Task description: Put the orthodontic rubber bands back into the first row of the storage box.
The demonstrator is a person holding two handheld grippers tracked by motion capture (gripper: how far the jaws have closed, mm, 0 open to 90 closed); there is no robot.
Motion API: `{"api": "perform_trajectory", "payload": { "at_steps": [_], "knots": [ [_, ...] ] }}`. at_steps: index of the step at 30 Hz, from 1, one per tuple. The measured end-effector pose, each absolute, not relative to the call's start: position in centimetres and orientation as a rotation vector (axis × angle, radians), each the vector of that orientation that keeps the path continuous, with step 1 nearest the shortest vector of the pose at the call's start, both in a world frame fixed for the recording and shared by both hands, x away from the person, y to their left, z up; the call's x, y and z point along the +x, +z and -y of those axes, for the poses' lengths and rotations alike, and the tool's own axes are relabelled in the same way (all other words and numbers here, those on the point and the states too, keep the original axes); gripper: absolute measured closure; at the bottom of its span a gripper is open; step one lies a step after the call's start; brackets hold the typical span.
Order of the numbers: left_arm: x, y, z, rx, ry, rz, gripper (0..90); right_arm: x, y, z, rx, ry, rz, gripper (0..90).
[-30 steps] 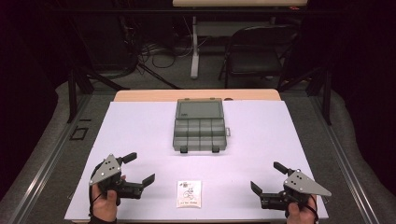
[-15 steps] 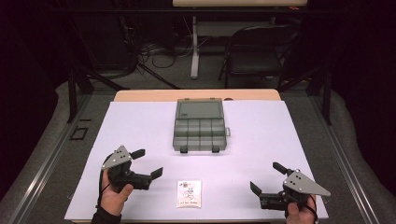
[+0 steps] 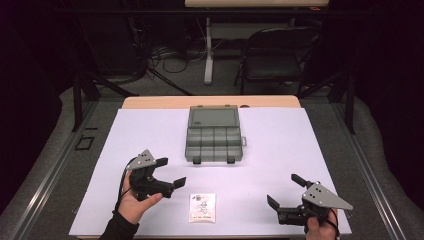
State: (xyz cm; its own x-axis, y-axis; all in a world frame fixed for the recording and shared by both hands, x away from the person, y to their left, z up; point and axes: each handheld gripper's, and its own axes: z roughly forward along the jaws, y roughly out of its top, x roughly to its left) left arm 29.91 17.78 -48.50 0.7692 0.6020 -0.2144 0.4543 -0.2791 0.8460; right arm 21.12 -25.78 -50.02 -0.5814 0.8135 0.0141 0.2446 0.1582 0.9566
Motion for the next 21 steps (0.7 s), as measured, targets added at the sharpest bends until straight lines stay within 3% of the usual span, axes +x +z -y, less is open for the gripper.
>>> {"api": "perform_trajectory", "payload": {
  "at_steps": [5, 21],
  "knots": [
    [29.5, -49.2, -16.9, 1.975, 0.187, -0.768, 15.6, 21.2, -50.1, 25.8, 0.994, 1.439, -1.922, 0.0],
    [28.6, -51.0, -15.1, 2.122, 0.154, -0.736, 32.8, 21.1, -50.1, 25.7, 0.985, 1.426, -1.945, 0.0]
  ]
}}
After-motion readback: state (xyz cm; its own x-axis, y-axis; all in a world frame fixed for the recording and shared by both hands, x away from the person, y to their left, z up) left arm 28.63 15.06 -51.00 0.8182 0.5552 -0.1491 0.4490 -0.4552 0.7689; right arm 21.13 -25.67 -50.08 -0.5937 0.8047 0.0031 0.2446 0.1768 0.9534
